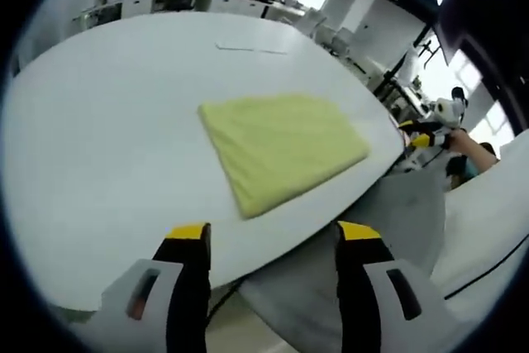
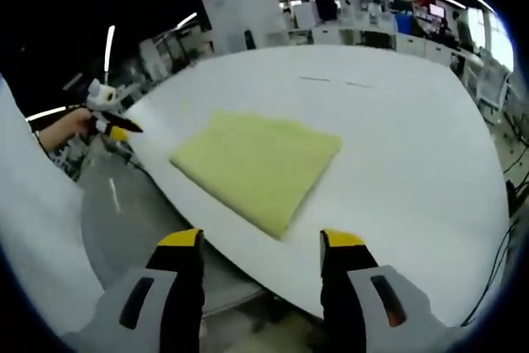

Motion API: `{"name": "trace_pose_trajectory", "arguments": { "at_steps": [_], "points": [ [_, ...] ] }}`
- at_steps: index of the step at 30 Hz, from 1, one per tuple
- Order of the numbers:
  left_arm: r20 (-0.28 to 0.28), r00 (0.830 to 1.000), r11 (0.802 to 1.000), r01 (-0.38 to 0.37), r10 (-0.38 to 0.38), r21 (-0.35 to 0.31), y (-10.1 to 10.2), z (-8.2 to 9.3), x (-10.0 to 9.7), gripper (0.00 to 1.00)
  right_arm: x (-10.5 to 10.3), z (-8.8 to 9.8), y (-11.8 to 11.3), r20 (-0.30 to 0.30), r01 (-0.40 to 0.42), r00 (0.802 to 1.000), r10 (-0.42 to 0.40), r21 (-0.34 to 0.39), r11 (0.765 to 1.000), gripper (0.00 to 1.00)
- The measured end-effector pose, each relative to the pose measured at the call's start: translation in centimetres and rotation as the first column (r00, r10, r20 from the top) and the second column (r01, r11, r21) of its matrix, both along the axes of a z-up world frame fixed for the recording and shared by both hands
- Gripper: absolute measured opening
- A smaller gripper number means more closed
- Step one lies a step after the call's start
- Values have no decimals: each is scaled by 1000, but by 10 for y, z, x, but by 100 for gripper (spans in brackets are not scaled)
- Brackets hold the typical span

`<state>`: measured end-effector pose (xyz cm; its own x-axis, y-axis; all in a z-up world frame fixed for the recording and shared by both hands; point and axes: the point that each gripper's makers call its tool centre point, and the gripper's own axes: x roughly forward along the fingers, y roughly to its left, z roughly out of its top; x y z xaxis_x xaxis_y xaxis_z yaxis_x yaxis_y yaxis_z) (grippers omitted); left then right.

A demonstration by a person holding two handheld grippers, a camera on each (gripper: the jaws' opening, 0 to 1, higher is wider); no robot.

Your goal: Fold the garment on the visible template until the final outline fits inside the template.

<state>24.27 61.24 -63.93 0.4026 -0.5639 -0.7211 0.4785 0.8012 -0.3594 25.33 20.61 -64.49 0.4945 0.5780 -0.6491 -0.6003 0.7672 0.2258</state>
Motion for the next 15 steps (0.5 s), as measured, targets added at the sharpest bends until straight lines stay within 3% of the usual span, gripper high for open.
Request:
{"name": "trace_pose_trajectory", "arguments": {
  "at_steps": [8,15],
  "points": [
    [20,999,1000,29,-29,-5,-7,24,-16,66,-21,23,4,-10,-3,1000,3,34,999,71],
    [51,996,997,75,-75,3,-15,48,-26,79,-32,49,7,13,-24,1000,24,34,999,81]
  ]
}}
